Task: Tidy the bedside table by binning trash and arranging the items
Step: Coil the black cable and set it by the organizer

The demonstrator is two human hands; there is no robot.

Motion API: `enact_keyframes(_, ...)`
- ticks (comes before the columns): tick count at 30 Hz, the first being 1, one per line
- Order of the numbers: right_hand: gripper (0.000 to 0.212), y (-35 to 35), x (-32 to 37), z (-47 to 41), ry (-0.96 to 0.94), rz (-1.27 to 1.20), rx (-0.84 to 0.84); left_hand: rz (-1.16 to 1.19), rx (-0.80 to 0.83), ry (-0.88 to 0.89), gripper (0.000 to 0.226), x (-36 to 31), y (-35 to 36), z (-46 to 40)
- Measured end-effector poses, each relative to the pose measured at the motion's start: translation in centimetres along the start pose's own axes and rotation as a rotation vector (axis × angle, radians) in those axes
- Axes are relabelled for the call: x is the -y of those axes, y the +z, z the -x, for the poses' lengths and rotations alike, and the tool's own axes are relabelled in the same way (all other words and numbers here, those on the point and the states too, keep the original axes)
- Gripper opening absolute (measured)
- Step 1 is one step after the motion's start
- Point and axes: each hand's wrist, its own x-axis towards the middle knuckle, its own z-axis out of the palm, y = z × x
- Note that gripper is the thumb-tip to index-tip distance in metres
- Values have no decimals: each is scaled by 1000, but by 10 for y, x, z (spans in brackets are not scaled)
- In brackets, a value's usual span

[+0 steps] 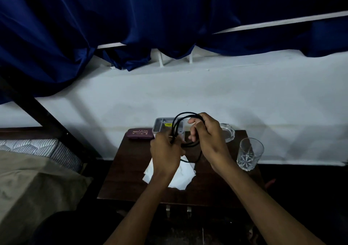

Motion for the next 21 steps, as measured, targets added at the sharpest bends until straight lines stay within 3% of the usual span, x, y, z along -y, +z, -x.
enact_keyframes(3, 29, -6, 2, 0, -22, 142, 44, -182, 131, 7, 23, 2, -1, -3)
enact_keyframes(7, 24, -8, 4, -1, -96, 342, 80, -525, 59, 211, 63, -11, -16, -11)
enact_keyframes(9, 20, -8, 5, -1, -149, 423, 116, -519, 70, 353, 53, -19, -20, -19)
enact_keyframes(12, 21, -9, 6, -3, -191, 431, 138, -521, 156, 462, 12, -29, -23, -31)
enact_keyframes(16, 19, -17, 5, -7, -158, 425, 133, -499, 170, 506, 20, -31, -27, -34)
enact_keyframes(21, 12, -24, -8, -10, -89, 446, 14, -310, 41, 359, 24, -24, -28, -36)
